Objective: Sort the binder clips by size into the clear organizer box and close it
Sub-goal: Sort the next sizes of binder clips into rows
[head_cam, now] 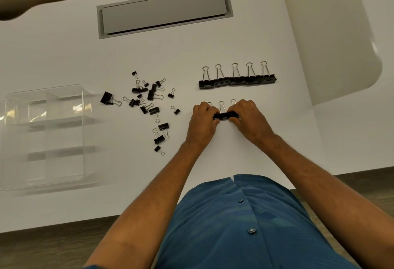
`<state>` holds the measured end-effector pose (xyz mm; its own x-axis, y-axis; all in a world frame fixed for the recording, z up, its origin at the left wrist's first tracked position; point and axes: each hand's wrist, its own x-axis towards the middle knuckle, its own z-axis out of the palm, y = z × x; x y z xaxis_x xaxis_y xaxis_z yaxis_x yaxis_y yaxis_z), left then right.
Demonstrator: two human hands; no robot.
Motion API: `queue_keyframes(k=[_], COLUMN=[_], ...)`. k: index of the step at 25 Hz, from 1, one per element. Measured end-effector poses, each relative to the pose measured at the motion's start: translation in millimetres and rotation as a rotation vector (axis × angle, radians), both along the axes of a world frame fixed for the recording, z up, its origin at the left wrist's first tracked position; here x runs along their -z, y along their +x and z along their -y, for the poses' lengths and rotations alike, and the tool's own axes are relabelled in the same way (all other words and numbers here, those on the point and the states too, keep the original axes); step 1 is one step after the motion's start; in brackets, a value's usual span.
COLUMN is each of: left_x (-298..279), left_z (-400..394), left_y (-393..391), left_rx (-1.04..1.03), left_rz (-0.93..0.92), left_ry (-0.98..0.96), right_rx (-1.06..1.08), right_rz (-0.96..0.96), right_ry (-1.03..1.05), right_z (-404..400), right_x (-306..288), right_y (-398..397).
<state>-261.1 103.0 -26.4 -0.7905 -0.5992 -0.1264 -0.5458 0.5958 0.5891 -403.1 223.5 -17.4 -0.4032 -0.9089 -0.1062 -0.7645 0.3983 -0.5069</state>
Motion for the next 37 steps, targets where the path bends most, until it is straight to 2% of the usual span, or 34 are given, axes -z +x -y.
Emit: queue_keyframes(k=[5, 9, 14, 18, 22, 27, 31, 37], left_x=[-9, -17, -30, -30, -29, -24, -23, -37], left_z=[2, 31, 100, 153, 186, 211, 217, 199], left_y=[18, 67, 143, 179, 182, 178, 180, 180], left_rx=[0.01, -0.078, -0.32, -0.428, -0.42, -0.349, -0.353, -0.441], left_rz=[-0.04, -0.102, -0.087, 0.019, 0.14, 0.318, 0.295, 0.264], left_ry=[-0.037, -0.066, -0.102, -0.107, -0.049, -0.179, -0.209, -0.127], right_rx=[0.092, 0.144, 0.023, -0.107, -0.108, -0.09, -0.074, -0.091], right_rz=[-0.083, -0.119, -0.032, 0.06, -0.002, -0.028, -0.006, 0.023], right_ry=[0.011, -0.157, -0.193, -0.069, 0.097, 0.107, 0.109, 0.096], right_z=[0, 10, 56, 93, 111, 110, 107, 107], right_x=[-3, -11, -18, -12, -4, -1, -1, -7], right_y=[16, 46, 99, 136, 154, 155, 155, 154])
